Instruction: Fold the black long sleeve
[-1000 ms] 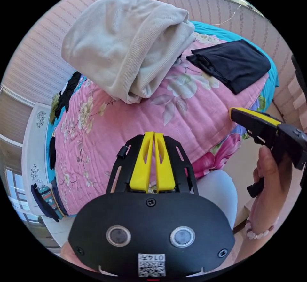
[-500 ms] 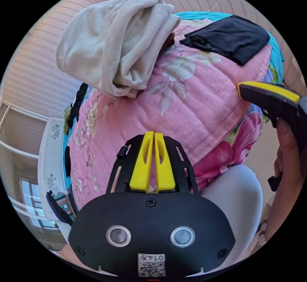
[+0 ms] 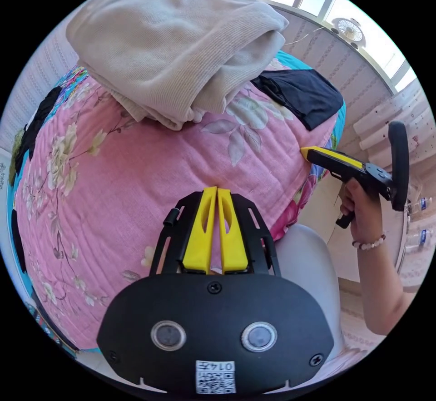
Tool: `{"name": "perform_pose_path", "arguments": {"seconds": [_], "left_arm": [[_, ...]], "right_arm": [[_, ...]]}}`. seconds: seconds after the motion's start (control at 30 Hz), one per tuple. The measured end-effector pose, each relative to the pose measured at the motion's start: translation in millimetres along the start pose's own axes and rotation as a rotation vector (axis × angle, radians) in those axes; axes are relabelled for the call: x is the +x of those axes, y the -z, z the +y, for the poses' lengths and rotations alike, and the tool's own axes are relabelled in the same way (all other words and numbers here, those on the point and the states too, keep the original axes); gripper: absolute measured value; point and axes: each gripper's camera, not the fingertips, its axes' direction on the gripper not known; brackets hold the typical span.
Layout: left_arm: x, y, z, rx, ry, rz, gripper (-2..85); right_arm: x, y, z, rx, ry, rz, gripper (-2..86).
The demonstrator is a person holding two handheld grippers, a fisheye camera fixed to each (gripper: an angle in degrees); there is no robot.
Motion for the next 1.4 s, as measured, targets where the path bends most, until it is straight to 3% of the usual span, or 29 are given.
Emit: {"name": "perform_pose_path", "arguments": {"seconds": [0.23, 0.37, 0.43, 0.57, 0.73, 0.83, 0.93, 1.03, 1.3, 1.4], "left_arm": [[-16, 20, 11, 0.035, -0.038, -0.006, 0.1], [-14, 52, 16, 0.081, -0.151, 0.001, 11.4], [-9, 73, 15, 0.126, -0.209, 0.055, 13.0], [7, 112, -3, 0.268, -0.314, 0.098, 11.9], [18, 115, -51, 0.290, -0.325, 0.174, 11.3], [24, 112, -80, 0.274, -0.287, 0.185, 11.1], [34, 97, -103, 0.157, -0.287, 0.058, 9.6], [29, 109, -107, 0.132, -0.282, 0.082, 4.7], [-8, 252, -31, 0.229, -0.292, 0.255, -0.4], [-44, 326, 28, 0.263, -0.257, 0.230, -0.5]], "right_arm": [[-3, 3, -2, -0.005, 0.081, -0.015, 0.7], [-9, 24, -6, 0.037, 0.112, -0.029, 11.1], [-9, 40, -11, 0.092, 0.107, -0.025, 13.0], [-3, 72, -33, 0.219, 0.102, 0.030, 13.7], [10, 58, -77, 0.168, 0.057, 0.078, 20.0], [17, 22, -91, -0.009, 0.045, 0.046, 17.4], [13, 20, -81, 0.075, 0.040, 0.154, 10.7], [7, 25, -80, 0.077, 0.083, 0.149, 3.9], [-20, 113, -47, 0.210, 0.101, -0.004, 0.7], [-55, 153, -23, 0.245, 0.155, -0.189, 0.5]]}}
